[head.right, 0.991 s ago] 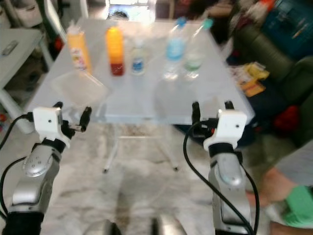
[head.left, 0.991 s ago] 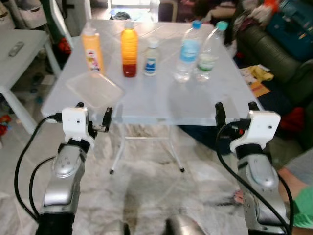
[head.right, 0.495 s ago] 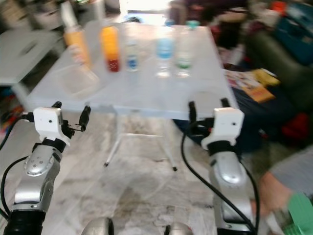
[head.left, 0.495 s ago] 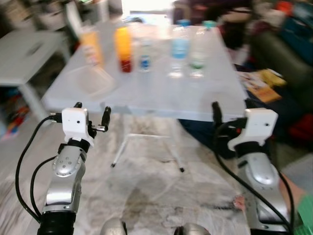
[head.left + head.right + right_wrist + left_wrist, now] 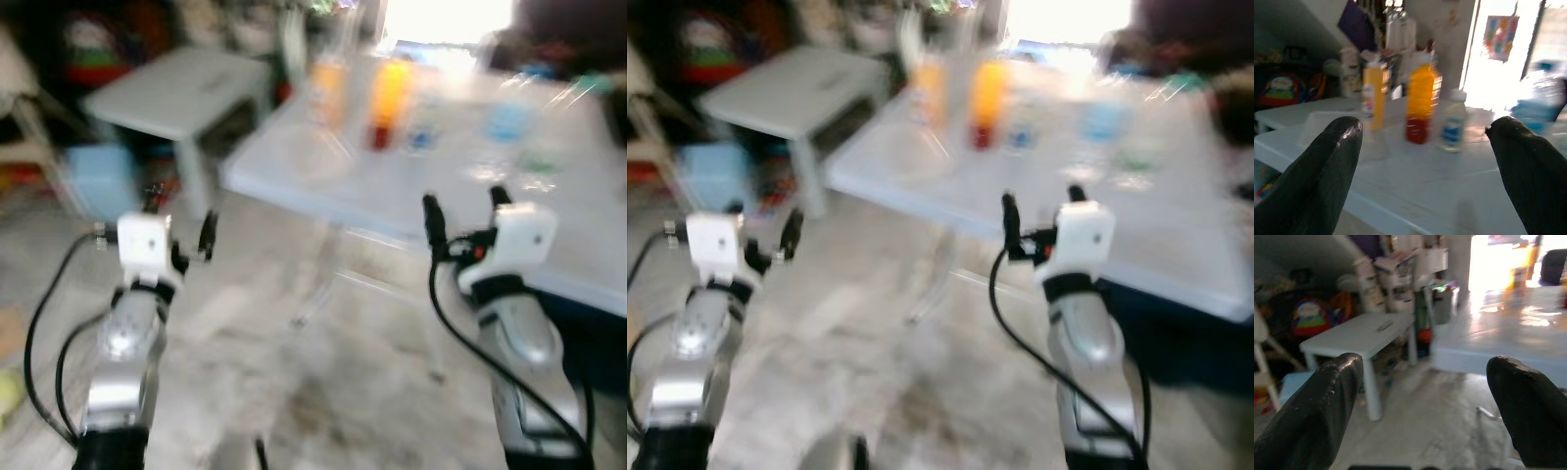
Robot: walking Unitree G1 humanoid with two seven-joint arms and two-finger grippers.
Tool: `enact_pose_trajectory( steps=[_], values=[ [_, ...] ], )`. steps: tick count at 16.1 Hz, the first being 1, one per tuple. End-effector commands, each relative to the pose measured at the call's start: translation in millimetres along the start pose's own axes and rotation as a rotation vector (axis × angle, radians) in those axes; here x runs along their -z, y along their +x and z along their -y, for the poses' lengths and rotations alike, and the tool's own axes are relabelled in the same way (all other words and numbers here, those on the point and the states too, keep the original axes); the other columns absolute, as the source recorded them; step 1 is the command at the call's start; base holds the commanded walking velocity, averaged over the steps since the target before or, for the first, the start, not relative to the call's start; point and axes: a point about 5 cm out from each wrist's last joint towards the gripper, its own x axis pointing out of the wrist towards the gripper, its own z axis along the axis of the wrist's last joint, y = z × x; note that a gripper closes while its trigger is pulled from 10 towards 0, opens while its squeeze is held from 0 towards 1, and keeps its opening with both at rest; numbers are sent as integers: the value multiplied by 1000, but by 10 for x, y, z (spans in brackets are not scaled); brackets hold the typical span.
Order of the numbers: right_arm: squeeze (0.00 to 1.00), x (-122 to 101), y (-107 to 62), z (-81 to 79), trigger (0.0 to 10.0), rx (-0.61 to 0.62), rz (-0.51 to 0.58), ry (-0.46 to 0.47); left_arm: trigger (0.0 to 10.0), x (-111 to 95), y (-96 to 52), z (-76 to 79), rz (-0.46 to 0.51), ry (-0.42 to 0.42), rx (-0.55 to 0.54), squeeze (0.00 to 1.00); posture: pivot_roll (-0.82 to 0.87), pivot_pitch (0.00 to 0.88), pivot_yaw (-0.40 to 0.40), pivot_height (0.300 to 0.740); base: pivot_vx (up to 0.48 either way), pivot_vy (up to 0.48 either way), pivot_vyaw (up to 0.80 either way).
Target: Restocking fridge
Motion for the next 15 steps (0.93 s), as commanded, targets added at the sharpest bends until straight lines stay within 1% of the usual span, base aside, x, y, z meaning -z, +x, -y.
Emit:
enact_pose_trajectory(
  steps=[1,6,10,12,13,14,15],
  values=[
    [0,-25,19,-47,10000,-20,11,11,10000,-41,42,6,12,7,5,0,-61,68,-14,740,368,0,444],
    [0,-25,22,-41,10000,-10,13,11,10000,-56,74,23,20,-5,13,0,-62,67,-14,740,364,0,0],
    [0,-23,55,-52,10000,-12,16,10,10000,-53,69,32,20,-4,13,0,-54,63,-20,740,268,0,0],
    [0,-24,73,-65,10000,-23,20,20,10000,-57,68,24,21,-4,9,0,-51,64,-21,740,0,0,0],
    [35,-30,82,-66,10000,-25,24,20,10000,-58,69,23,20,-4,9,0,-50,65,-21,740,0,0,0],
    [1000,-17,103,-34,10000,-4,14,23,10000,-56,67,25,19,-3,10,0,-49,66,-21,740,0,0,0],
    [1000,11,129,30,10000,34,-6,41,10000,-55,61,29,17,-3,13,0,-47,69,-20,740,0,0,0]
  ],
)
